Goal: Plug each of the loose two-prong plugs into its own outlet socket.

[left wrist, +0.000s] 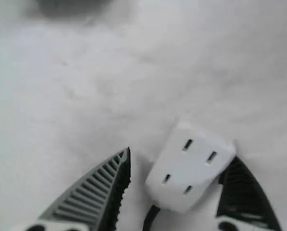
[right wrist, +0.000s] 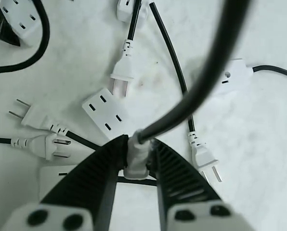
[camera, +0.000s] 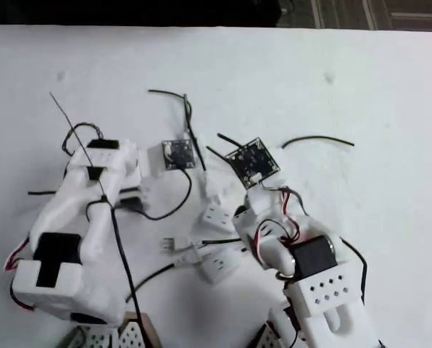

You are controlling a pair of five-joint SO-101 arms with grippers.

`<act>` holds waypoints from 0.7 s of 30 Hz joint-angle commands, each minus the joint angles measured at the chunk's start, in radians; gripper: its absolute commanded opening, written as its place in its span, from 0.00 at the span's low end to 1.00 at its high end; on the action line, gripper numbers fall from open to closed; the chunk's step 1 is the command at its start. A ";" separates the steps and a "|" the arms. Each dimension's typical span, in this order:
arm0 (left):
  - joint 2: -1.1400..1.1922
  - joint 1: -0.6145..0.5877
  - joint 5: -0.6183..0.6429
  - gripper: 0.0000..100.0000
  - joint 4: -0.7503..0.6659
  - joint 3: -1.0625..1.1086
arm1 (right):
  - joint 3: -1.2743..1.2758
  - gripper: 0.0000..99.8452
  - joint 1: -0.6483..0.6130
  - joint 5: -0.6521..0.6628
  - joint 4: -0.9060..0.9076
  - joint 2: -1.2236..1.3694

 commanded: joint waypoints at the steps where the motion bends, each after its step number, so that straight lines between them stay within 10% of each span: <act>1: 0.013 0.013 0.025 0.17 0.006 -0.058 | -0.008 0.02 0.005 0.003 -0.015 -0.012; 8: 0.012 0.087 0.181 0.02 0.147 -0.068 | -0.008 0.02 0.005 0.003 -0.013 -0.013; 21: 0.019 0.228 0.738 0.15 0.157 -0.180 | -0.008 0.02 0.005 0.003 0.001 -0.013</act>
